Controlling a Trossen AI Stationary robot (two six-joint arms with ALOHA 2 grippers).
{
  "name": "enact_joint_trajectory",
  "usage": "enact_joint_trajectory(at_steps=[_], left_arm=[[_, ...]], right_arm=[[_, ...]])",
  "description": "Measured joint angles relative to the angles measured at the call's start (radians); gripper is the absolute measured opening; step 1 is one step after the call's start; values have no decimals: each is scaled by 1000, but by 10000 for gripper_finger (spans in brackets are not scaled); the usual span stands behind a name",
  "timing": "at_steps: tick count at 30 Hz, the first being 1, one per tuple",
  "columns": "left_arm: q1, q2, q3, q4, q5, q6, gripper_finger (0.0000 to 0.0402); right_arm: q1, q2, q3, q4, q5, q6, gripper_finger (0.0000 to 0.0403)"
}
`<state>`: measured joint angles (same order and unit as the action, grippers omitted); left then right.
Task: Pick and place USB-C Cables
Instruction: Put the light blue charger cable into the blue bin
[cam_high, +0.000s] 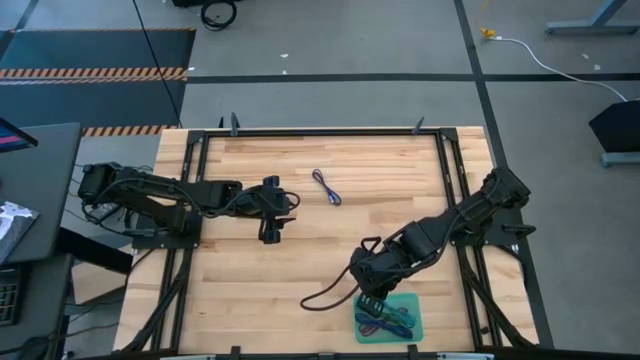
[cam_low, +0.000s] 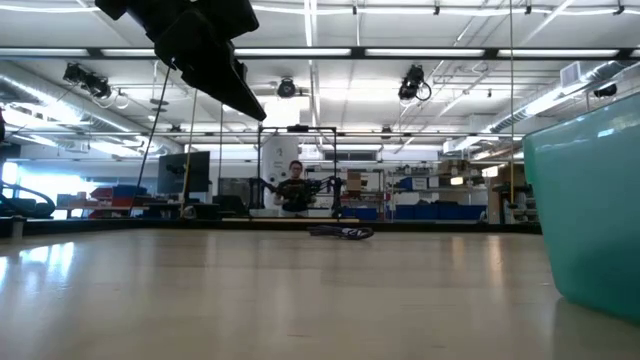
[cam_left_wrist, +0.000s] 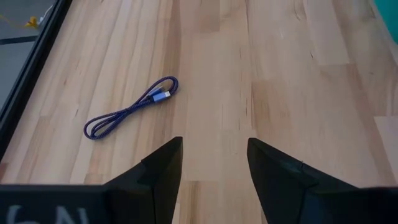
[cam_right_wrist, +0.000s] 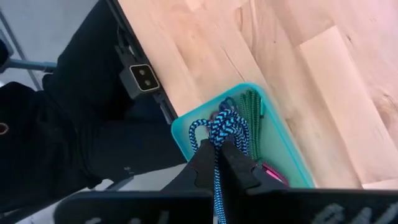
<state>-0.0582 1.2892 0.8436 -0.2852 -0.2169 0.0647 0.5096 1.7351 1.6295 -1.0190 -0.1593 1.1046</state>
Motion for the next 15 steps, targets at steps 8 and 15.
enact_joint_trajectory(at_steps=[8, 15], left_arm=[[0, 0, 0, -1, 0, 0, 188], [-1, 0, 0, 0, 0, 0, 188]], right_arm=[[23, 59, -1, 3, -31, -32, 7], [31, 150, -1, 6, -104, -68, 7]])
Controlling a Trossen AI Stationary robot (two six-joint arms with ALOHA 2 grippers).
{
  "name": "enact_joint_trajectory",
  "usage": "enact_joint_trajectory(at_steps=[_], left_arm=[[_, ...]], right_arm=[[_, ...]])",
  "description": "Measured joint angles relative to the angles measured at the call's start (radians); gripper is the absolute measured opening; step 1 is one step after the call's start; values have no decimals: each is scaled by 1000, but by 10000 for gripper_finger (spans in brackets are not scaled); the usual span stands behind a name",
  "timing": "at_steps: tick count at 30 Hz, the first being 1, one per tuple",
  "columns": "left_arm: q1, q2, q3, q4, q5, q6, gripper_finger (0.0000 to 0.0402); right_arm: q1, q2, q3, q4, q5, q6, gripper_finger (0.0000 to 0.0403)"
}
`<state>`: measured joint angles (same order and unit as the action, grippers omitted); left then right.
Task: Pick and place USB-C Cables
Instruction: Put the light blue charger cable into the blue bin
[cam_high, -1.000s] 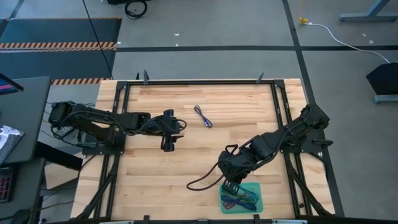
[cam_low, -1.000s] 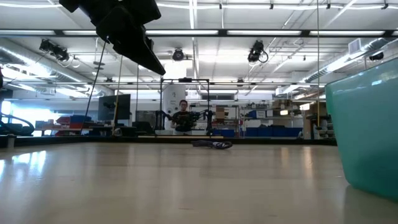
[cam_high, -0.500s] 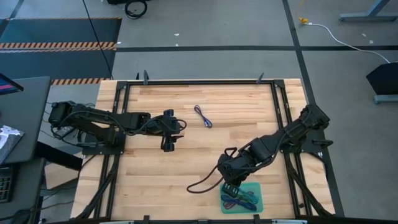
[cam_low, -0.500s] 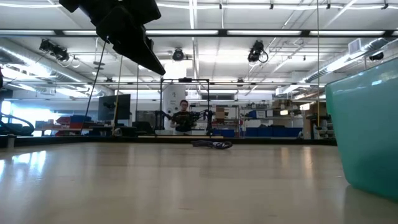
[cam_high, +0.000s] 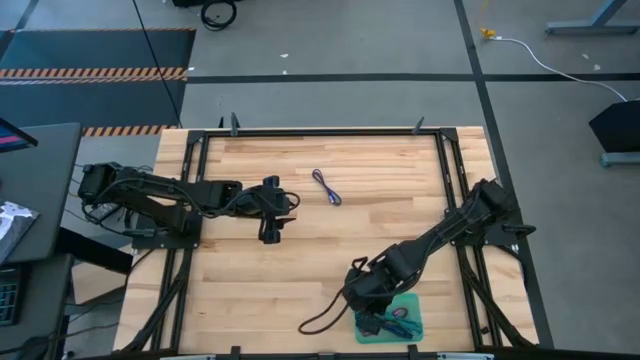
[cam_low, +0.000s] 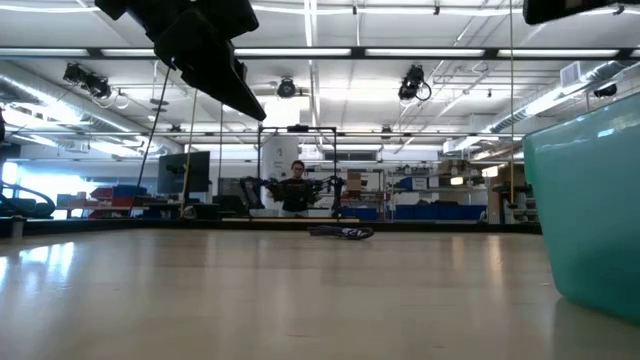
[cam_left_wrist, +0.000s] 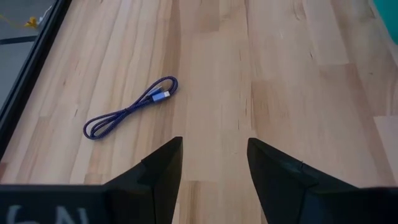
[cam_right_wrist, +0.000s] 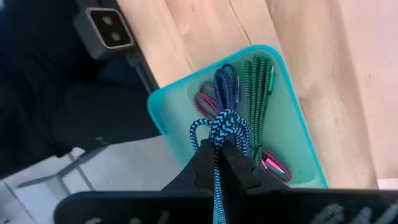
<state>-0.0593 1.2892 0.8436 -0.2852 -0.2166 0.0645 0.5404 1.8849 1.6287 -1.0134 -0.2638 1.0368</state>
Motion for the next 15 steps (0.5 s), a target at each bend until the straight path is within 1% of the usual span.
enact_joint_trajectory(at_steps=[5, 11, 15], left_arm=[[0, 0, 0, 0, 0, 0, 188], [0, 0, 0, 0, 0, 0, 188], [0, 0, 0, 0, 0, -1, 188]], right_arm=[[-1, 48, 0, 5, -14, -35, 7], [-1, 95, 0, 7, -23, -50, 21], [-1, 98, 0, 13, 14, -60, 36]])
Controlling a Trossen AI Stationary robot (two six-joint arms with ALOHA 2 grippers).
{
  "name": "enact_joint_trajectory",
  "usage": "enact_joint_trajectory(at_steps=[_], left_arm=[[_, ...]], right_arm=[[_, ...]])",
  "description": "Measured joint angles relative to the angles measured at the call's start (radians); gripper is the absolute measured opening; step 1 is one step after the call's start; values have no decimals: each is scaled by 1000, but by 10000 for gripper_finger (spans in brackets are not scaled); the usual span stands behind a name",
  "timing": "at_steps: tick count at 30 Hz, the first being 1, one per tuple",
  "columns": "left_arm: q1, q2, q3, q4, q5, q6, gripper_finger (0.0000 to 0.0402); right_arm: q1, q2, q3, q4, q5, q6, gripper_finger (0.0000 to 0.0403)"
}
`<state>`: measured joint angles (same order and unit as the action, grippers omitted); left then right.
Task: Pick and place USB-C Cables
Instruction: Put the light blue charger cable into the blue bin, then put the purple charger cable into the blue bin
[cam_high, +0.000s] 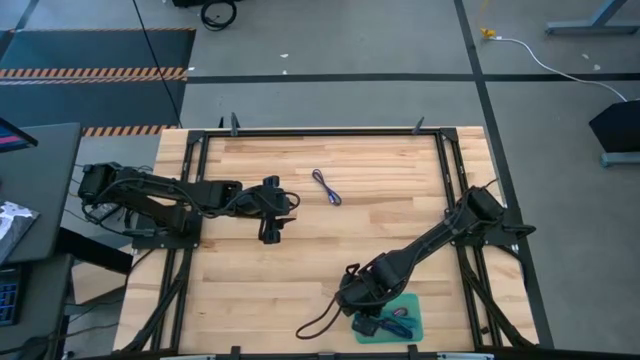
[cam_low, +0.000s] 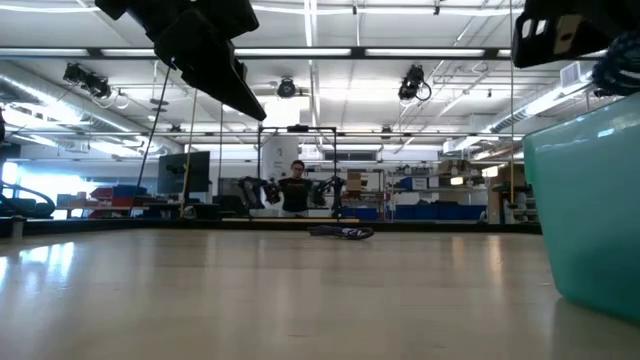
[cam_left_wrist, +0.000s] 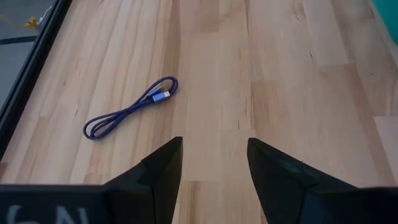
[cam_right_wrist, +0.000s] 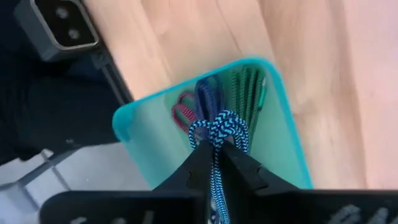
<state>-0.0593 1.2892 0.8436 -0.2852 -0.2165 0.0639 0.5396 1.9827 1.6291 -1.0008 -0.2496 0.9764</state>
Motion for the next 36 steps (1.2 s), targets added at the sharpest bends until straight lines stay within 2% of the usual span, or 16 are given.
enact_joint_trajectory(at_steps=[14, 20, 23, 25, 28, 31, 36], left_arm=[[0, 0, 0, -1, 0, 0, 188], [0, 0, 0, 4, -26, 0, 188], [3, 0, 0, 30, -70, 17, 188], [12, 0, 4, 69, -72, 81, 188], [41, 4, 64, 43, -65, 165, 188], [100, 50, 183, -58, -9, 208, 188], [209, 237, 443, -320, 56, 319, 188]], right_arm=[[-13, -1, 0, -2, 9, 7, 154], [-13, -31, 0, -3, 45, -3, 177], [-13, -77, 0, -3, 119, -34, 176], [-13, -118, 0, -3, 175, -59, 174], [-12, -192, 0, -2, 283, -96, 174], [8, -270, 0, 5, 436, -133, 174], [79, -383, 0, 38, 667, -208, 174]])
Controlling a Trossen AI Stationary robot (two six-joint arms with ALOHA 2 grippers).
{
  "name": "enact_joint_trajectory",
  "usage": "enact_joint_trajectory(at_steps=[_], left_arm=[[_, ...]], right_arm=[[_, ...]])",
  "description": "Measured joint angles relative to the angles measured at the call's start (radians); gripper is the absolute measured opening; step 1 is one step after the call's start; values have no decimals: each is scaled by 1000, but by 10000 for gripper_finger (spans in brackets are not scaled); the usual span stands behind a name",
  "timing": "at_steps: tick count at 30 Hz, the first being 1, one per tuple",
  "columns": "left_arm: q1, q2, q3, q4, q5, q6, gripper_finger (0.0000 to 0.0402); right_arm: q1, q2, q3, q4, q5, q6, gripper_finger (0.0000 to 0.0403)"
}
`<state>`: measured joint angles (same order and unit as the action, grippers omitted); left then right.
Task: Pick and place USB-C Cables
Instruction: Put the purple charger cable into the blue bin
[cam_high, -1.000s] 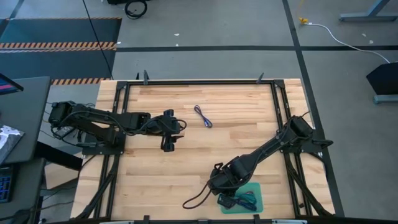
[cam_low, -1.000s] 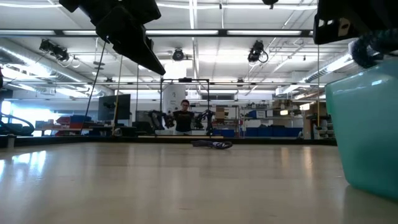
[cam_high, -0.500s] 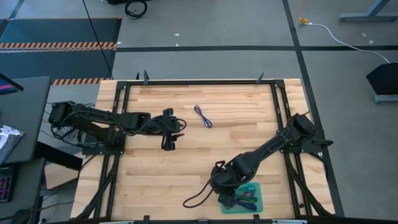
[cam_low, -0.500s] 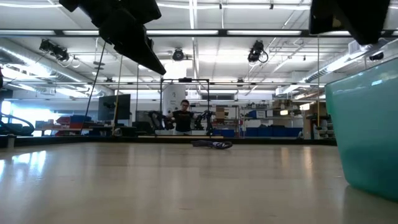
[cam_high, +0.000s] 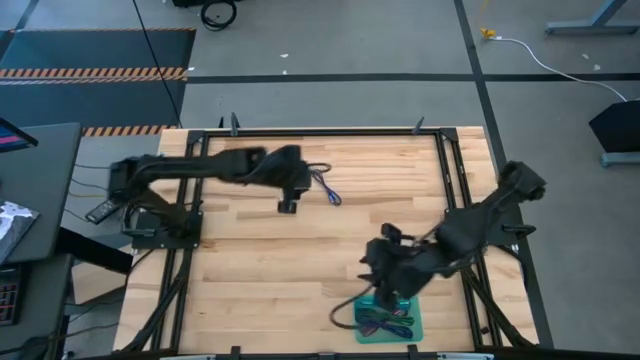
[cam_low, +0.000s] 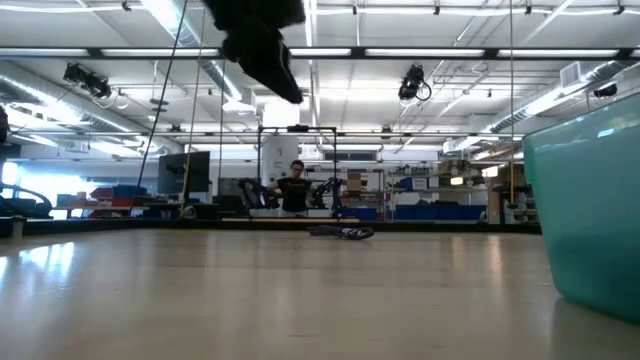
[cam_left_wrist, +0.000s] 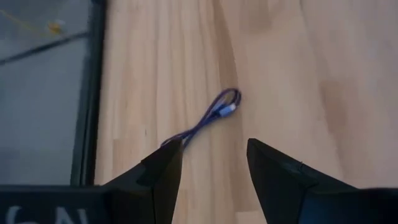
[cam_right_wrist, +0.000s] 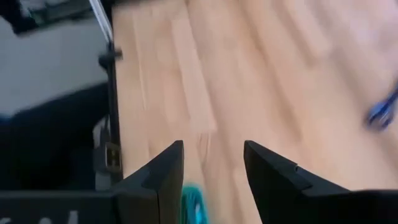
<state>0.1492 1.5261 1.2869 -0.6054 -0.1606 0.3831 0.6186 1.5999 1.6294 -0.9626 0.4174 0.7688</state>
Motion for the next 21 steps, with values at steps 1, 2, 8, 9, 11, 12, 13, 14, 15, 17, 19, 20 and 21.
enact_joint_trajectory(at_steps=[1, 2, 8, 9, 11, 12, 13, 14, 15, 17, 19, 20, 21], left_arm=[[20, 44, 45, -32, 22, 37, 188], [39, 90, 88, -59, 43, 73, 188], [117, 339, 282, -182, 91, 308, 188], [121, 375, 301, -182, 86, 347, 188], [123, 434, 330, -185, 60, 419, 188], [122, 462, 346, -194, 43, 449, 188], [121, 487, 361, -194, 24, 475, 188], [121, 507, 370, -201, 6, 497, 188], [121, 526, 377, -214, -16, 518, 188], [121, 553, 388, -204, -43, 548, 188], [124, 565, 394, -207, -48, 579, 188], [126, 566, 396, -203, -44, 590, 188], [129, 566, 397, -204, -32, 598, 188]], right_arm=[[16, -18, 0, 2, 38, -10, 174], [30, -33, 0, -1, 71, -20, 174], [110, -84, 0, -8, 234, -67, 172], [124, -88, 0, -13, 271, -71, 172], [146, -89, 0, -13, 369, -83, 172], [157, -89, 0, -13, 418, -89, 172], [167, -87, 0, -13, 462, -93, 172], [173, -84, 0, -11, 501, -97, 172], [174, -82, 0, -12, 532, -99, 172], [176, -79, 0, -18, 567, -99, 172], [167, -73, 0, -19, 580, -100, 172], [163, -70, 0, -25, 581, -105, 172], [158, -65, 0, -30, 578, -113, 172]])
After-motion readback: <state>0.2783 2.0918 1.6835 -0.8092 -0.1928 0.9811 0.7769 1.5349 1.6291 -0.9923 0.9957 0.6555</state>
